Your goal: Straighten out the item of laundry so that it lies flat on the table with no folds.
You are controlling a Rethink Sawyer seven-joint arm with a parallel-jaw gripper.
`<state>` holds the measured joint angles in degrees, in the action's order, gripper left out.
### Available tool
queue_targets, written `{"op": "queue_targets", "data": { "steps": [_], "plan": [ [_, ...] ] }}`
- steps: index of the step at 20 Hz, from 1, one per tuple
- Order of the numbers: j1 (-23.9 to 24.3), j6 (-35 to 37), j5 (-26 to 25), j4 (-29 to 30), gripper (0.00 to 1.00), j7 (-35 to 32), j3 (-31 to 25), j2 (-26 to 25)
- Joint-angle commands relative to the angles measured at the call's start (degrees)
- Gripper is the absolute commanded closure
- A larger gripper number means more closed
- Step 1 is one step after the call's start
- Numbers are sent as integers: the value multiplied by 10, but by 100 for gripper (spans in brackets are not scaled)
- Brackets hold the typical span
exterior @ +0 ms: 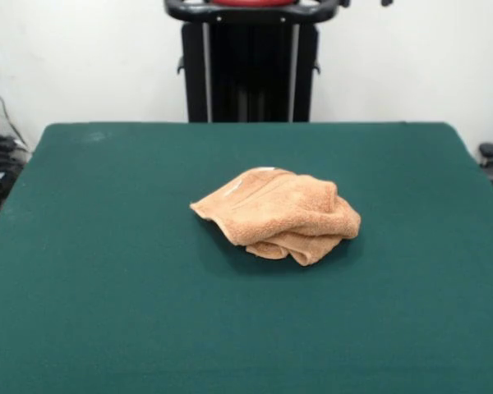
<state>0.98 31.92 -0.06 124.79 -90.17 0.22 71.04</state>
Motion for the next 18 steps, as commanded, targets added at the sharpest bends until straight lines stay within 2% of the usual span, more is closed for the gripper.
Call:
{"op": "queue_targets", "data": {
  "steps": [1, 9, 18],
  "plan": [
    [-3, -45, 4, 40, 0, -106, -13, -54],
    [-11, -115, 0, 56, 0, -125, -16, -109],
    [-19, -184, 14, 91, 0, -142, -18, -138]
  ]
}}
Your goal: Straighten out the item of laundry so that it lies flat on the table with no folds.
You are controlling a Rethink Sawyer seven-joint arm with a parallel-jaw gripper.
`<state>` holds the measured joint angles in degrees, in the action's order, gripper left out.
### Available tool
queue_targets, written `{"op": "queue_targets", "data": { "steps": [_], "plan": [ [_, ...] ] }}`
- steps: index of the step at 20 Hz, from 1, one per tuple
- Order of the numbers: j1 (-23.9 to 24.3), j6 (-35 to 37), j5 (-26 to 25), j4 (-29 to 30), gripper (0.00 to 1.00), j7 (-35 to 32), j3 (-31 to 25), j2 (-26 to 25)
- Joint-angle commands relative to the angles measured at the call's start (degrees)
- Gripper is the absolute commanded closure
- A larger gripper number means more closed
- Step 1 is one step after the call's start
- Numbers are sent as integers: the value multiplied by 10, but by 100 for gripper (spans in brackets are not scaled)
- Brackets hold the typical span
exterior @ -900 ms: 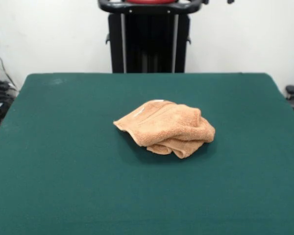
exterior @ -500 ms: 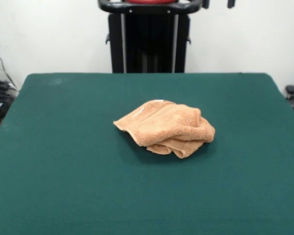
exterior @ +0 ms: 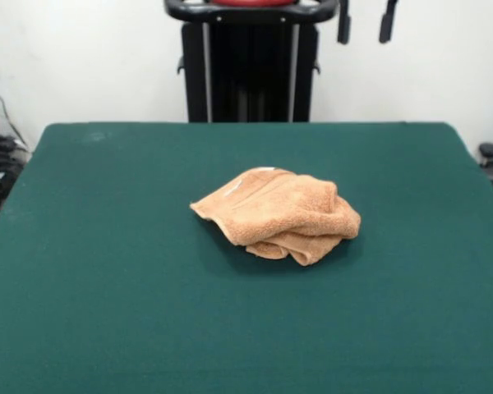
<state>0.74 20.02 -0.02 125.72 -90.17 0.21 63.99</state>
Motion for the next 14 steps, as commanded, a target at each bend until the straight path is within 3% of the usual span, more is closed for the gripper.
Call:
{"op": "queue_targets", "data": {
  "steps": [1, 14],
  "plan": [
    [-14, -78, 14, 86, 0, -144, -20, -75],
    [10, -158, -11, 105, 0, -118, -32, -148]
  ]
}}
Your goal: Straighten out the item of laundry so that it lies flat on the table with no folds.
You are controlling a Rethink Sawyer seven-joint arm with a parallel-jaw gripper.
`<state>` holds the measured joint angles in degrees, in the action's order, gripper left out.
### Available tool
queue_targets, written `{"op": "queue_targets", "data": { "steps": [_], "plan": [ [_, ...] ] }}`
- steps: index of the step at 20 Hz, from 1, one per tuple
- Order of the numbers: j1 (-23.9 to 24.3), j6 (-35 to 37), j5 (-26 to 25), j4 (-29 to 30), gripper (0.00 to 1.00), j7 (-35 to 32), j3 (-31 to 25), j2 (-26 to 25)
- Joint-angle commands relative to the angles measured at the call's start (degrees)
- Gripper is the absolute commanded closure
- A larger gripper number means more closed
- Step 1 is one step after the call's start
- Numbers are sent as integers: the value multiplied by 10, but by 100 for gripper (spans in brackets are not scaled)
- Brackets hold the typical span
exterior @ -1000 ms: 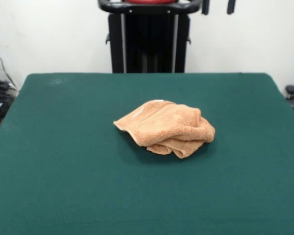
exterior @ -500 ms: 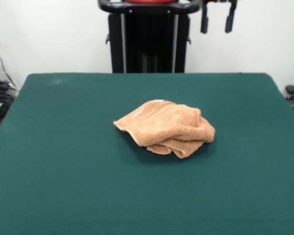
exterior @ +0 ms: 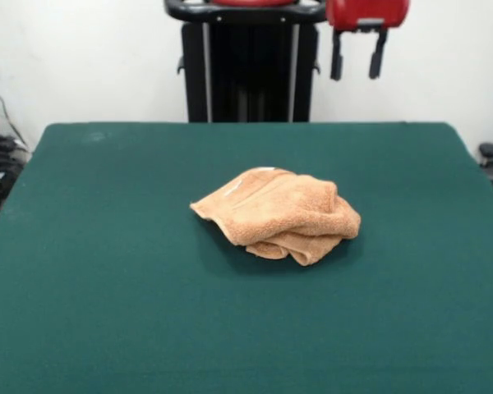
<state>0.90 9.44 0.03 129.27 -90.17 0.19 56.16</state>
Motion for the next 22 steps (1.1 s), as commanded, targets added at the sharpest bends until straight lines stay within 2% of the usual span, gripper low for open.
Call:
{"op": "queue_targets", "data": {
  "steps": [1, 6, 13, 22],
  "plan": [
    [15, -68, -17, 70, 0, -116, -35, -88],
    [41, -151, -37, 42, 0, -115, -32, -211],
    [30, -209, -24, -45, 0, -115, 5, -363],
    [34, -227, -9, -95, 0, -103, -15, -413]
  ]
}}
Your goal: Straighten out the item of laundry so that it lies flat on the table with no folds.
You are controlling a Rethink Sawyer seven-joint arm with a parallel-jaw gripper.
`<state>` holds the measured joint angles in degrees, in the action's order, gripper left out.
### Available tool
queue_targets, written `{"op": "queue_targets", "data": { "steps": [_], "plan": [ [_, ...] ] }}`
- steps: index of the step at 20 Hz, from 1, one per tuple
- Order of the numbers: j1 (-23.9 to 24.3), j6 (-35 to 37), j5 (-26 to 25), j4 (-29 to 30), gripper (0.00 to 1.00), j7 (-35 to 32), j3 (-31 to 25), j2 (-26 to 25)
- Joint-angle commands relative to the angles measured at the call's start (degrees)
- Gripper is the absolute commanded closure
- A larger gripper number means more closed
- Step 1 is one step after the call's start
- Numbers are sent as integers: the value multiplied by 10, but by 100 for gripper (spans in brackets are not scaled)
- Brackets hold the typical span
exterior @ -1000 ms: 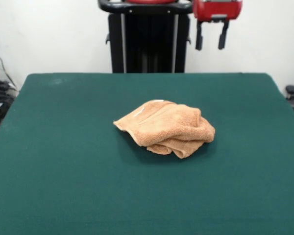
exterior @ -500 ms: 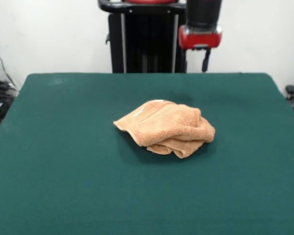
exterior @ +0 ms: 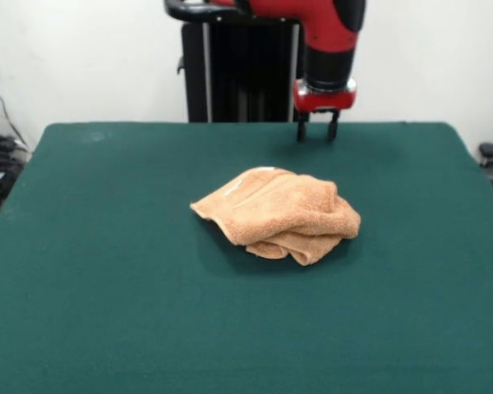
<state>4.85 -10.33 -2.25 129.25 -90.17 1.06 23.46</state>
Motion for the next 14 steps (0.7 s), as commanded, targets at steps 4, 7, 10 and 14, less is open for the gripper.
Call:
{"op": "queue_targets", "data": {
  "steps": [4, 7, 10, 14],
  "plan": [
    [-6, -40, 14, -96, 0, -112, -28, -93],
    [-9, -57, 15, -83, 0, -125, -28, -93],
    [-12, -52, 20, -66, 0, -133, -33, -78],
    [-25, -30, 33, -49, 0, -140, -37, -48]
  ]
}}
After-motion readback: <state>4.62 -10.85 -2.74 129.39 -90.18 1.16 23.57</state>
